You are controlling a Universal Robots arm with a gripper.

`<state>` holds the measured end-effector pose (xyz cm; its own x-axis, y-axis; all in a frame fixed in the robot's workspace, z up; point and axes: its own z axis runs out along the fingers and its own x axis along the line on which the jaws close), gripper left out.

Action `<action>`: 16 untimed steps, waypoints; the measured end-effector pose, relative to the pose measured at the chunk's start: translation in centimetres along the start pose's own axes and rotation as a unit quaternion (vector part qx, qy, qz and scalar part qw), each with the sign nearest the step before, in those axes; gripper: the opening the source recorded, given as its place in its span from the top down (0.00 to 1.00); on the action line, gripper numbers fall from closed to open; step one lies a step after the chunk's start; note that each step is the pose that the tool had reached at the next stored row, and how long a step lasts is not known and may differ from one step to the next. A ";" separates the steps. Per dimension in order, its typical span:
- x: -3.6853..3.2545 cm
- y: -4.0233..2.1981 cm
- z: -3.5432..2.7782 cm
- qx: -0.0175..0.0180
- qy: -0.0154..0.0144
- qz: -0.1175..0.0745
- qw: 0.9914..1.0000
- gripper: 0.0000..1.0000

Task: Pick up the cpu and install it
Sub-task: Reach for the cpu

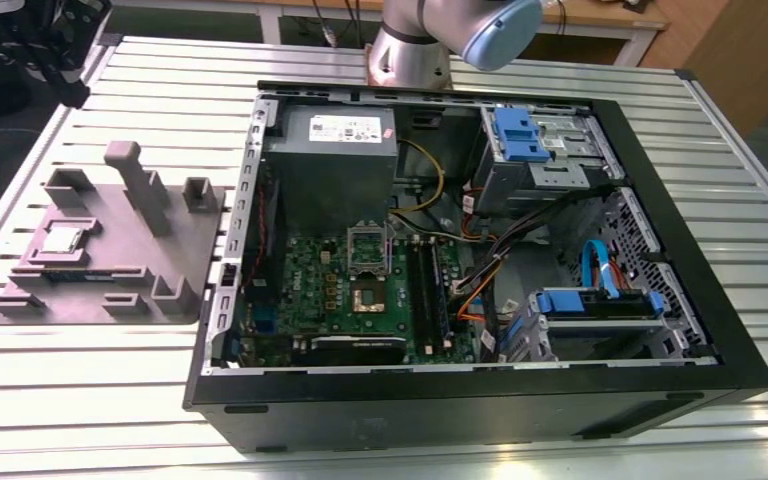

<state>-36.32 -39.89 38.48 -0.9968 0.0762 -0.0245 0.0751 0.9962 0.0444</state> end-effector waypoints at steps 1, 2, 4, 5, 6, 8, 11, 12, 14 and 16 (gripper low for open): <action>0.03 0.00 0.00 0.000 0.000 0.000 1.000 0.90; 0.06 0.00 0.00 0.000 0.000 0.000 1.000 0.90; 0.10 -0.01 0.00 0.000 0.000 0.000 1.000 0.90; 0.12 -0.01 0.00 0.000 0.000 0.000 1.000 0.90; 0.15 -0.01 -0.01 0.000 0.000 0.000 1.000 0.90; 0.23 -0.02 -0.01 0.000 0.000 0.000 1.000 0.90; 0.36 -0.03 -0.01 0.000 0.000 0.000 1.000 0.90; 0.42 -0.03 -0.01 0.000 0.000 0.000 1.000 0.90; 0.56 -0.04 -0.02 0.000 0.000 0.000 1.000 0.90; 0.76 -0.06 -0.02 0.000 0.000 0.000 1.000 0.90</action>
<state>-37.08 -39.89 38.48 -0.9968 0.0763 -0.0244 0.0751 0.9962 0.0443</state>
